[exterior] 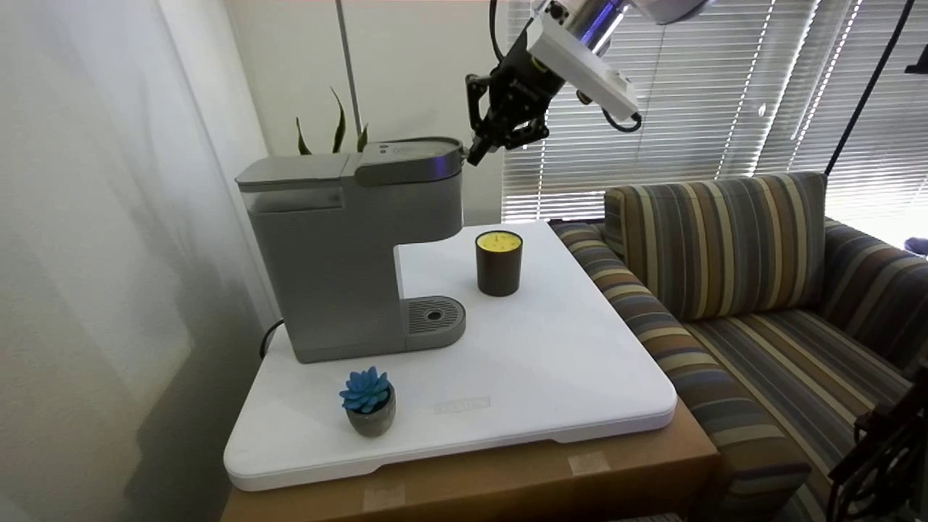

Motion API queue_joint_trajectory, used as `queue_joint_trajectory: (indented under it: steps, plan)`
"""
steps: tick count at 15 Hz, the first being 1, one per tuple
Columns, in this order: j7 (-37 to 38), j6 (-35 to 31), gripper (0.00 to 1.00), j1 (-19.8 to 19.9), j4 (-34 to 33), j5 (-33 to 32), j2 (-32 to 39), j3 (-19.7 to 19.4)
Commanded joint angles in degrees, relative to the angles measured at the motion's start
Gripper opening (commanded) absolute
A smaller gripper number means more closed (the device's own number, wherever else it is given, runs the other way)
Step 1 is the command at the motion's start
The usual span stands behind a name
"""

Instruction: Open the coffee maker

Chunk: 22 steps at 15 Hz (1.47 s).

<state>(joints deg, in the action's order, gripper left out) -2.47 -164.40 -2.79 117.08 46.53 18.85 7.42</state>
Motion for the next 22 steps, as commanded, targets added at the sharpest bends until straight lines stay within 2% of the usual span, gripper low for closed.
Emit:
queue_joint_trajectory:
  steps: [1,14,22]
  plan:
    - [-2.3,-0.7,0.00,0.5,1.5,1.6,-3.0,1.2]
    - [-3.7,-1.3,0.00,0.0,1.3,1.2,-5.7,2.7]
    - [-2.5,-1.2,0.00,-1.7,0.2,-3.2,-6.7,2.1]
